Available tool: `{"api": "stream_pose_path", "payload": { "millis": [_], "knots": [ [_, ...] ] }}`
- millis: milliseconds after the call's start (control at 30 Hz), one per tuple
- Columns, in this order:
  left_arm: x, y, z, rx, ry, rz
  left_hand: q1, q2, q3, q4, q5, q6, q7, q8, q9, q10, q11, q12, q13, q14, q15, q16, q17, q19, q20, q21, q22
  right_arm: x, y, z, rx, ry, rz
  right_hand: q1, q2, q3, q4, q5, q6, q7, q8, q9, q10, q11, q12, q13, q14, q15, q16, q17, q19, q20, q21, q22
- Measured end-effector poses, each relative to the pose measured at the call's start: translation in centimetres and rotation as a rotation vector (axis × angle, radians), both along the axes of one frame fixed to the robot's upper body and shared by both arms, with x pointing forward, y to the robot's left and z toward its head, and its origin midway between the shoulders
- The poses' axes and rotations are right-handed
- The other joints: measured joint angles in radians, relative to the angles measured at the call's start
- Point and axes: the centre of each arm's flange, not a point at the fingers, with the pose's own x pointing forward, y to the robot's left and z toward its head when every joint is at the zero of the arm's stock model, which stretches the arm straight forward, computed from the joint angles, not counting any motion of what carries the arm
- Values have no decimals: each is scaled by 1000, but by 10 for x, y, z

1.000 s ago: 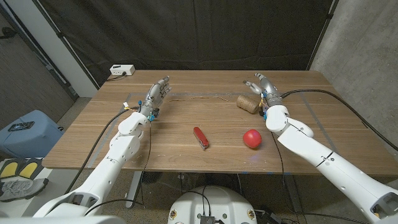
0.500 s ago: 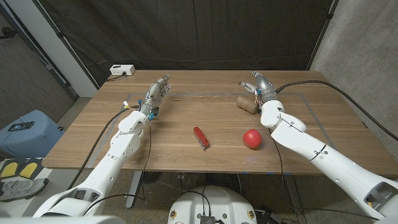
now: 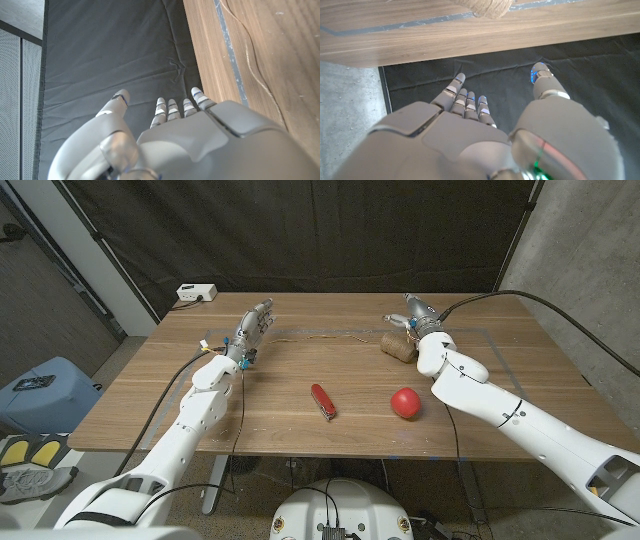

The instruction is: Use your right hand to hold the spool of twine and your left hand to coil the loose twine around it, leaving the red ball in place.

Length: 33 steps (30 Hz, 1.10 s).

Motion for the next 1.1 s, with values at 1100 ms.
{"api": "stream_pose_path", "payload": {
  "millis": [1100],
  "knots": [
    [13, -5, 4, 10, 19, -19, 8, 8, -4, -12, 0, 6, 5, 0, 0, 3, -3, 0, 0, 2, 2, 0, 5, 3, 4, -19, 0, -10, 6, 21, -140, 180, -48, 83, -38, 32, 10, 39, 116, 10, 54, 32, 111, 25, 132, 103, 129, 25, 59, 46, 95, 58, 27, 5]
  ]
}}
